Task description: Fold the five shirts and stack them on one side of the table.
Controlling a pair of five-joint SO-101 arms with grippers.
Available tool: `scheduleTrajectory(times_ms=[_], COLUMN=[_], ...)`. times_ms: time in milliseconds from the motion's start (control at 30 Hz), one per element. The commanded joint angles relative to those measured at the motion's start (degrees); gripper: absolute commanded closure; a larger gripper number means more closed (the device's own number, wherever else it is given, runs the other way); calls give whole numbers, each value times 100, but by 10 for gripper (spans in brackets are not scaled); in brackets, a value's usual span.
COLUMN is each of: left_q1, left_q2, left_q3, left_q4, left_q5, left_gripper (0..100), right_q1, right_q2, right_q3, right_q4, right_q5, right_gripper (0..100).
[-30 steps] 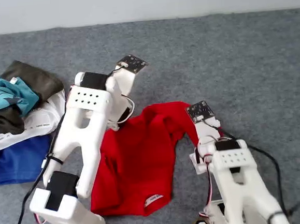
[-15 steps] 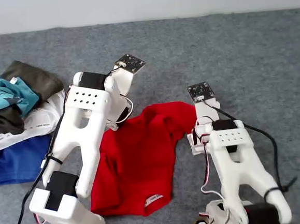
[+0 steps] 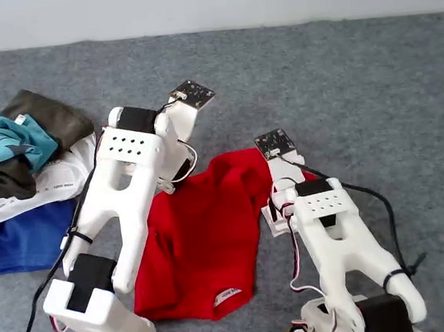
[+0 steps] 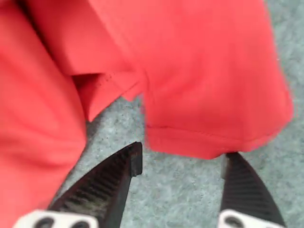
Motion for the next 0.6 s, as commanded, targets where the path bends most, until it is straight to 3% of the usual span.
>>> scheduleTrajectory(times_ms=[0,433,567], left_q1=[-53,-53,-53], left_q2=[-264,-264,-264], left_q3=[-13,-13,-13], left_q4=[-62,-44,-53], left_q5=[-79,-79,-79], left_gripper=[986,986,986], right_q1=[4,171,-233], right_q2=[-40,-40,13], right_q3=[-229,-1231,-1248], right_q4=[-57,980,1103], right_q5=[369,422,651], right_gripper=[694,696,697])
